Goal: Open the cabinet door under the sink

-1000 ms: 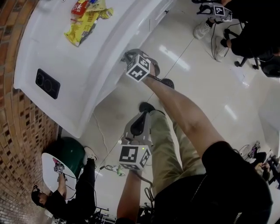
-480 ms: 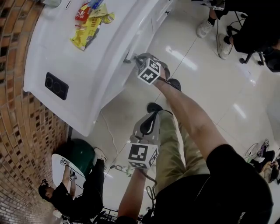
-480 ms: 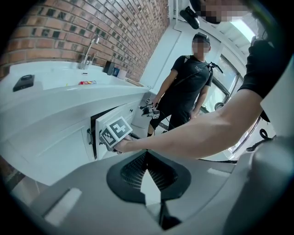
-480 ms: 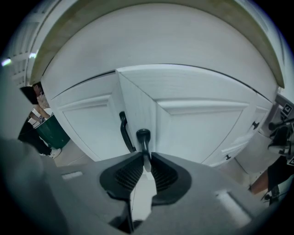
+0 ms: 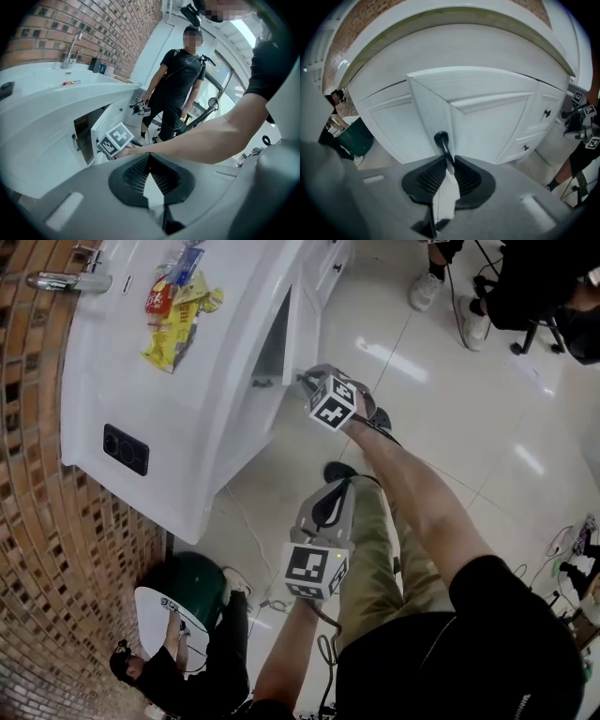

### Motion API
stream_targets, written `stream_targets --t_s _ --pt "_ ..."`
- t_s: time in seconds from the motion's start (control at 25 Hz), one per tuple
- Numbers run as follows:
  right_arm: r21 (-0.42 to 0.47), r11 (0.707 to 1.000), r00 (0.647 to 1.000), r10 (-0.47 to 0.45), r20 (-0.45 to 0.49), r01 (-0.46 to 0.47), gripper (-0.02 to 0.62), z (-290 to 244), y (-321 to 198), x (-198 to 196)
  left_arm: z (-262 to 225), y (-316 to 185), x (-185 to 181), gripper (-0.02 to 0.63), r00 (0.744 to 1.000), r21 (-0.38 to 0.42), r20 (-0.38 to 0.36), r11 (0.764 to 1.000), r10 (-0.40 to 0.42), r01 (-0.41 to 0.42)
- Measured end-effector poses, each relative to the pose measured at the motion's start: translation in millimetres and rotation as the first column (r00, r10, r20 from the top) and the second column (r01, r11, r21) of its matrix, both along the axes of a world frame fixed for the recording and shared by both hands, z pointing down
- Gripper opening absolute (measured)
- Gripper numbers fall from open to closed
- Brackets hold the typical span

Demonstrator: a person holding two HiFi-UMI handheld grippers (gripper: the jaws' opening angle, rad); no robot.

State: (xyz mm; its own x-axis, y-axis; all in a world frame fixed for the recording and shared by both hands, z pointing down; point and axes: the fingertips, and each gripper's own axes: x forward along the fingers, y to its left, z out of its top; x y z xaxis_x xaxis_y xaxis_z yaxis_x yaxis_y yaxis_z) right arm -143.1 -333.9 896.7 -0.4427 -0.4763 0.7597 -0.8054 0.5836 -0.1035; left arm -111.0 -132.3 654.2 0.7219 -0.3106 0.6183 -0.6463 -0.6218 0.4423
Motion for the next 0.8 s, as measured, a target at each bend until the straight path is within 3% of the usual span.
stream_targets --t_s 0.48,0.8 --pt "0.002 0.996 0.996 0.094 0.006 -0.094 0.041 0.1 22.9 50.9 -1.8 -1.9 29.2 0.015 0.996 0.012 -0.012 0.996 0.091 -0.091" --pt "-0.009 0.991 0.991 0.136 -0.021 -0.136 0.038 1.3 38.6 93.1 8.8 -2.2 22.7 0.015 0.996 -0.012 -0.013 0.996 0.086 -0.087"
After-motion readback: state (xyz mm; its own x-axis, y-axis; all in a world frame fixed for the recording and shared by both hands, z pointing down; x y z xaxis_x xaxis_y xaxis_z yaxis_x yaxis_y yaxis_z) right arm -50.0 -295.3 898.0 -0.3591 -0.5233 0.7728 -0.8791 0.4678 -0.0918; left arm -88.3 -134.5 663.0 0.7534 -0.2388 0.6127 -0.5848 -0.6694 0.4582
